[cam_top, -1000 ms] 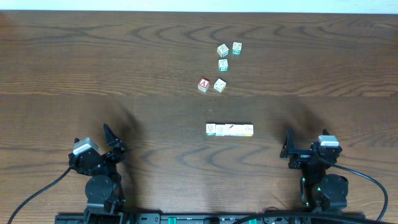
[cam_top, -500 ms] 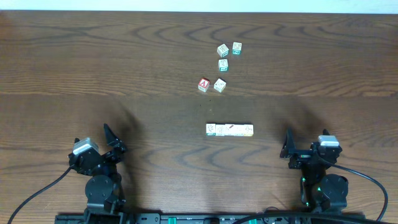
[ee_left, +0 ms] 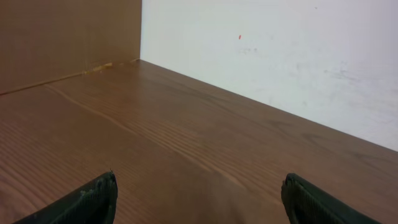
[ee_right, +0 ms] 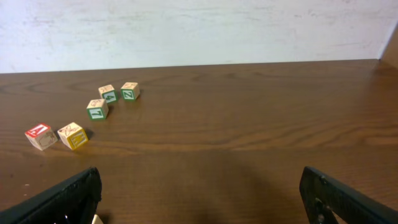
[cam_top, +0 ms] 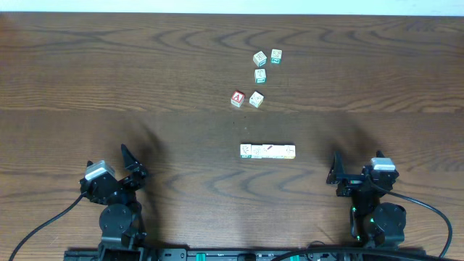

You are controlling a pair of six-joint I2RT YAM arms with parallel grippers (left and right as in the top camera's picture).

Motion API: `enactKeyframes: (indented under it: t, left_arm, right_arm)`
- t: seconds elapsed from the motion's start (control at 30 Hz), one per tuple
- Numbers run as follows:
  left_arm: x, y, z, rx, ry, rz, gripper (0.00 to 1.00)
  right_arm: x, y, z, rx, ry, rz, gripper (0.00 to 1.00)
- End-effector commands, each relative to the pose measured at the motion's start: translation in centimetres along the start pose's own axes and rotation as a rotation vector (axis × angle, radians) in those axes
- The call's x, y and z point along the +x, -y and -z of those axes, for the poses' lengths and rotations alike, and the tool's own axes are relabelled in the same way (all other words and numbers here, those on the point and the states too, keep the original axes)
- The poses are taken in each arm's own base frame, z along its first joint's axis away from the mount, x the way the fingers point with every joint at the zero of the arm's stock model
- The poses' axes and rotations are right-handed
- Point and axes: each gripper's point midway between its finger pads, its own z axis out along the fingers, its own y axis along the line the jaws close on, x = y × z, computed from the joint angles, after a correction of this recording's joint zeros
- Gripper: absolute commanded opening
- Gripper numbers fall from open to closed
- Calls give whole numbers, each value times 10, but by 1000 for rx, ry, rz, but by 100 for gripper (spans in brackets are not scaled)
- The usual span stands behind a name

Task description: Lift 5 blocks

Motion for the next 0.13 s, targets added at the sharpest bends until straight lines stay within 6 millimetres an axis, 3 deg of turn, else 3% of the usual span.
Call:
enactKeyframes:
  t: [0.0,0.1]
  left_arm:
    - [16,-4,-2,-13,-35,-40,85]
    - [16,-4,-2,-13,-35,-40,85]
  right_arm:
    - [0,1,0,1,4,11,99]
    - [0,1,0,1,4,11,99]
